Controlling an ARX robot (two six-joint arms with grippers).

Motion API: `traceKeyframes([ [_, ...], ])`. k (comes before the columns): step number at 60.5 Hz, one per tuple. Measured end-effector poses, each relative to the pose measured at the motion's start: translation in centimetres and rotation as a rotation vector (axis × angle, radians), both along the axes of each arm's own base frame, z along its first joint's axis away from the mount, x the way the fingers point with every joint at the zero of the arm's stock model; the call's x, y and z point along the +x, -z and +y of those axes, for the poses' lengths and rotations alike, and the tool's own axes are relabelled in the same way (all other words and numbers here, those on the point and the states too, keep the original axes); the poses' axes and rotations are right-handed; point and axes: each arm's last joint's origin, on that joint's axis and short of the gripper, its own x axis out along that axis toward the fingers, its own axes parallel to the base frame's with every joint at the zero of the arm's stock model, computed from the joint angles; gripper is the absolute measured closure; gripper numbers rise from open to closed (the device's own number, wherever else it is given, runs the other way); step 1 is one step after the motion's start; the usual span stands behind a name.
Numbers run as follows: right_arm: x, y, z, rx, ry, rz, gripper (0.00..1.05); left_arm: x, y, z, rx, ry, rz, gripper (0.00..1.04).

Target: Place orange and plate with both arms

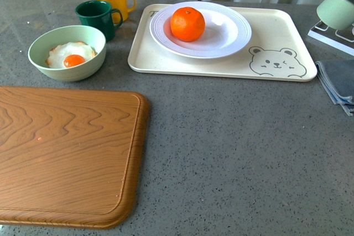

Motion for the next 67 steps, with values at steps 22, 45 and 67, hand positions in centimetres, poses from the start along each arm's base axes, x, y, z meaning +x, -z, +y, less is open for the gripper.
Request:
traceKeyframes([
  [22, -8.3, 2.0, -4.6, -0.468, 0.178, -0.319, 0.78, 0.0, 0.0, 0.0, 0.000, 0.000, 0.000, 0.09],
  [45, -12.9, 3.6, -6.6, -0.488, 0.176, -0.325, 1.03, 0.0, 0.0, 0.0, 0.000, 0.000, 0.000, 0.09],
  [67, -15.5, 5.0, -7.9, -0.486, 0.181, -0.335, 1.03, 0.0, 0.0, 0.0, 0.000, 0.000, 0.000, 0.09],
])
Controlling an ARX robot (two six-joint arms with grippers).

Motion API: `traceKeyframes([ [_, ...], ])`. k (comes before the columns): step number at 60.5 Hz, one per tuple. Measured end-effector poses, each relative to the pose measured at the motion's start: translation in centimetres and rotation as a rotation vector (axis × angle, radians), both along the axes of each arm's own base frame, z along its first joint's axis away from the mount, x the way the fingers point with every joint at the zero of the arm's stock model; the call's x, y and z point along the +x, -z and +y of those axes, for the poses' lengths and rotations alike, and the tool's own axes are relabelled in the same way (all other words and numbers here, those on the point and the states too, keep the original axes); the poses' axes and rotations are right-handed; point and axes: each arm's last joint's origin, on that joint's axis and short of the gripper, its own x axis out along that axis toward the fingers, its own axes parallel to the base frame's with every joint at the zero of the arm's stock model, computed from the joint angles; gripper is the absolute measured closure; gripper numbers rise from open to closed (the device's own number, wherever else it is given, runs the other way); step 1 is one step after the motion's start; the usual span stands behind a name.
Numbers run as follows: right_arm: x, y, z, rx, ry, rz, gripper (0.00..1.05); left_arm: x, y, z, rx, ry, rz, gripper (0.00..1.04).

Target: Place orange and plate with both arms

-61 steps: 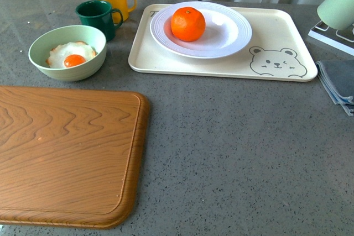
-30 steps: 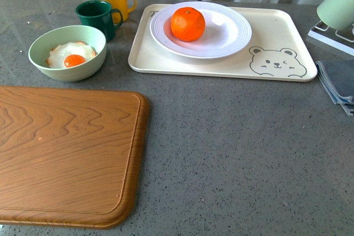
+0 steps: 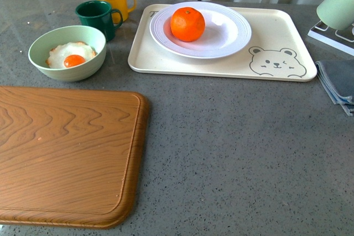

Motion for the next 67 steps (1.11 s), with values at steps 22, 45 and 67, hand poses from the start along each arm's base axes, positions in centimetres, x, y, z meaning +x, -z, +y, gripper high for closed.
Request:
traceKeyframes([
  [22, -1.6, -0.5, 0.0, 0.000, 0.000, -0.011, 1.03, 0.0, 0.0, 0.0, 0.000, 0.000, 0.000, 0.09],
  [45, -2.9, -0.8, 0.0, 0.000, 0.000, -0.023, 1.03, 0.0, 0.0, 0.0, 0.000, 0.000, 0.000, 0.09],
  [67, -3.8, -0.8, 0.0, 0.000, 0.000, -0.024, 1.03, 0.0, 0.0, 0.0, 0.000, 0.000, 0.000, 0.09],
])
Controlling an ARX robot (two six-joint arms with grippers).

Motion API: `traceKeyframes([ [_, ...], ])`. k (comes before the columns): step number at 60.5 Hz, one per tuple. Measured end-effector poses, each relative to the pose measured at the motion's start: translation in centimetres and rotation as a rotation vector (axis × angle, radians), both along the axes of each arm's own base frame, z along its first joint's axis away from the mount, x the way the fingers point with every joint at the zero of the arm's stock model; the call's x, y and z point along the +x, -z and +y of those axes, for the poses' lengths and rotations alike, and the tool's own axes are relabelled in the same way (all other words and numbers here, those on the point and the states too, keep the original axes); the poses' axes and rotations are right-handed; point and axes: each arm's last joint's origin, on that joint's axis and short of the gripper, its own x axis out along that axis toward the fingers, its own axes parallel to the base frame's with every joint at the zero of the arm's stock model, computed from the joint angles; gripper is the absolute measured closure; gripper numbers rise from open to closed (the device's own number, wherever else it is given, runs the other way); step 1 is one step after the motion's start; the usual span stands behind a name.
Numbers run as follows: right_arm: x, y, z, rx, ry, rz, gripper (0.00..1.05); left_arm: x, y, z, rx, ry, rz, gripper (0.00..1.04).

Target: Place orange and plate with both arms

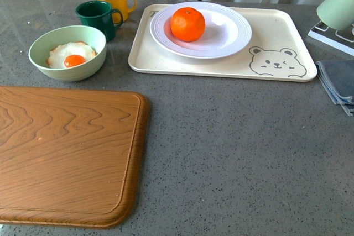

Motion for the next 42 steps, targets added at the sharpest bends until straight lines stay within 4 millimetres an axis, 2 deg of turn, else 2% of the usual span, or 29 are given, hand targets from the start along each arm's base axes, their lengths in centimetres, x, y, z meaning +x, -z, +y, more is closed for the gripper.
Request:
traceKeyframes([
  [15, -0.4, 0.0, 0.0, 0.000, 0.000, 0.000, 1.03, 0.0, 0.0, 0.0, 0.000, 0.000, 0.000, 0.09],
  [24, -1.5, 0.3, 0.0, 0.000, 0.001, 0.010, 1.03, 0.0, 0.0, 0.0, 0.000, 0.000, 0.000, 0.09],
  [42, -1.5, 0.3, 0.0, -0.002, 0.002, 0.004, 1.02, 0.0, 0.0, 0.0, 0.000, 0.000, 0.000, 0.09],
])
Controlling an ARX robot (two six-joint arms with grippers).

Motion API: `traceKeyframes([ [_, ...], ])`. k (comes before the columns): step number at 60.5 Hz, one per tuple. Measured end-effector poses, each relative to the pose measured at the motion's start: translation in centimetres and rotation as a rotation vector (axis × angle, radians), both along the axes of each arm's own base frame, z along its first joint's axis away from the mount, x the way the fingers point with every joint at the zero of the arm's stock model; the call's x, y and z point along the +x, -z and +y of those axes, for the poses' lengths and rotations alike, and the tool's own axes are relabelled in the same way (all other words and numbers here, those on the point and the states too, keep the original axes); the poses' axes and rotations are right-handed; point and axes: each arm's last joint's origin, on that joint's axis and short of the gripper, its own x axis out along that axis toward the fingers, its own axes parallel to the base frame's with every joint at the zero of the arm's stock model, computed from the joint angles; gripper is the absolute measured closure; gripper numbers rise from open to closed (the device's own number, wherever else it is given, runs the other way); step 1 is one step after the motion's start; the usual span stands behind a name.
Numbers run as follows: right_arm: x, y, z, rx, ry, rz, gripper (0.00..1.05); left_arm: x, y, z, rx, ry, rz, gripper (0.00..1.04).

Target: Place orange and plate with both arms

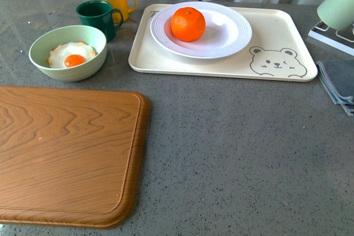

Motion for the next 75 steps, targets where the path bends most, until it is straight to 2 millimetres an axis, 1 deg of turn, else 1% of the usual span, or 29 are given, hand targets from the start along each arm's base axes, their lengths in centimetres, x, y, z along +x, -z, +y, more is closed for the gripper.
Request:
traceKeyframes([
  [1, 0.00, 0.00, 0.00, 0.000, -0.001, 0.000, 0.96, 0.00, 0.00, 0.00, 0.000, 0.000, 0.000, 0.09],
  [2, 0.00, 0.00, 0.00, 0.000, -0.001, 0.000, 0.95, 0.00, 0.00, 0.00, 0.000, 0.000, 0.000, 0.09],
  [3, 0.00, 0.00, 0.00, 0.000, 0.000, 0.000, 0.90, 0.00, 0.00, 0.00, 0.000, 0.000, 0.000, 0.09],
  [7, 0.00, 0.01, 0.00, 0.000, 0.000, 0.001, 0.81, 0.00, 0.00, 0.00, 0.000, 0.000, 0.000, 0.09],
  [9, 0.00, 0.01, 0.00, 0.000, 0.000, 0.001, 0.74, 0.00, 0.00, 0.00, 0.000, 0.000, 0.000, 0.09],
  [12, 0.00, 0.01, 0.00, 0.000, 0.000, 0.001, 0.66, 0.00, 0.00, 0.00, 0.000, 0.000, 0.000, 0.09],
  [14, 0.00, 0.01, 0.00, 0.000, 0.000, 0.001, 0.59, 0.00, 0.00, 0.00, 0.000, 0.000, 0.000, 0.09],
  [17, 0.00, 0.01, 0.00, 0.000, -0.001, 0.001, 0.53, 0.00, 0.00, 0.00, 0.000, 0.000, 0.000, 0.09],
  [19, 0.00, 0.01, 0.00, 0.000, -0.001, 0.001, 0.45, 0.00, 0.00, 0.00, 0.000, 0.000, 0.000, 0.09],
  [22, 0.00, 0.01, 0.00, 0.000, -0.001, 0.001, 0.39, 0.00, 0.00, 0.00, 0.000, 0.000, 0.000, 0.09],
  [24, 0.00, 0.01, 0.00, 0.000, 0.000, 0.001, 0.31, 0.00, 0.00, 0.00, 0.000, 0.000, 0.000, 0.09],
  [27, 0.00, 0.01, 0.00, 0.000, -0.001, 0.001, 0.25, 0.00, 0.00, 0.00, 0.000, 0.000, 0.000, 0.09],
  [32, 0.00, 0.01, 0.00, 0.000, 0.000, 0.001, 0.09, 0.00, 0.00, 0.00, 0.000, 0.000, 0.000, 0.09],
  [34, 0.00, 0.01, 0.00, 0.001, -0.001, 0.001, 0.08, 0.00, 0.00, 0.00, 0.000, 0.000, 0.000, 0.09],
  [38, 0.00, 0.01, 0.00, 0.000, 0.000, 0.001, 0.09, 0.00, 0.00, 0.00, 0.000, 0.000, 0.000, 0.09],
  [75, 0.00, 0.01, 0.00, 0.000, -0.001, 0.001, 0.09, 0.00, 0.00, 0.00, 0.000, 0.000, 0.000, 0.09],
])
